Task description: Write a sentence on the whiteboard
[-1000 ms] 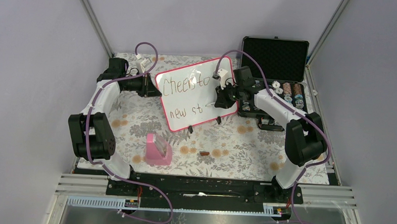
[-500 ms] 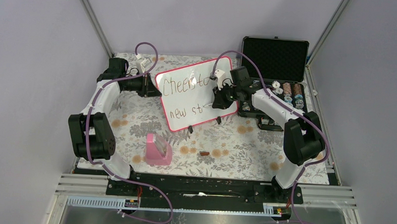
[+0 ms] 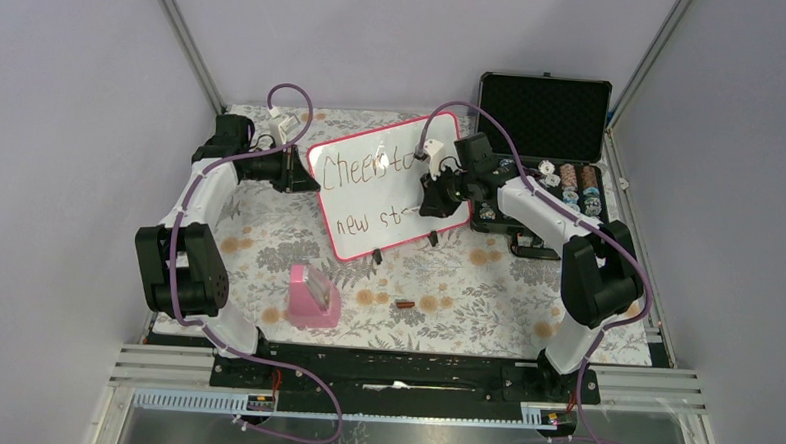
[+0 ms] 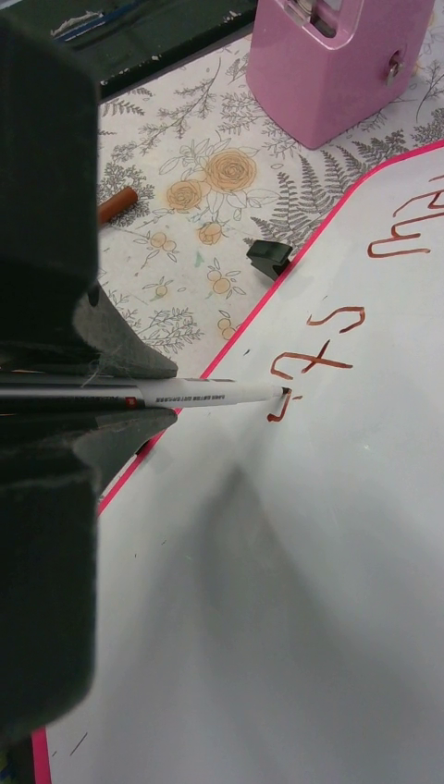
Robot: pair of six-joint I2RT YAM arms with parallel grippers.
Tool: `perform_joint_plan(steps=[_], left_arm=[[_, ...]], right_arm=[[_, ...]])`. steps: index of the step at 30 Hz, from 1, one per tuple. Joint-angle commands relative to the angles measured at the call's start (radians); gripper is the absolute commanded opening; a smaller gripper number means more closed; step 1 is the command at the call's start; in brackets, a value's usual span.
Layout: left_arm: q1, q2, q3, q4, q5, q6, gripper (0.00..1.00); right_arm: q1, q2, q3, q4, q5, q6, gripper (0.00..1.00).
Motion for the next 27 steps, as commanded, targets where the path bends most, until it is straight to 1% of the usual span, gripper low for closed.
perform_joint_plan(steps=[1, 10, 27], left_arm=[[-0.024, -0.026, 0.023, 0.034, -0.017, 0.057, 0.00], [-0.024, -0.025, 0.023, 0.034, -0.018, 0.058, 0.00], [-0.025, -0.026, 0.025, 0.034, -0.016, 0.056, 0.00]], right_arm=[[0.009, -0.004, -0.016, 0.020, 0.029, -0.024, 0.00], [0.005, -0.026, -0.036, 0.019, 0.056, -0.040, 0.00], [-0.039, -0.049, -0.005, -0.002, 0.068, -0.055, 0.00]])
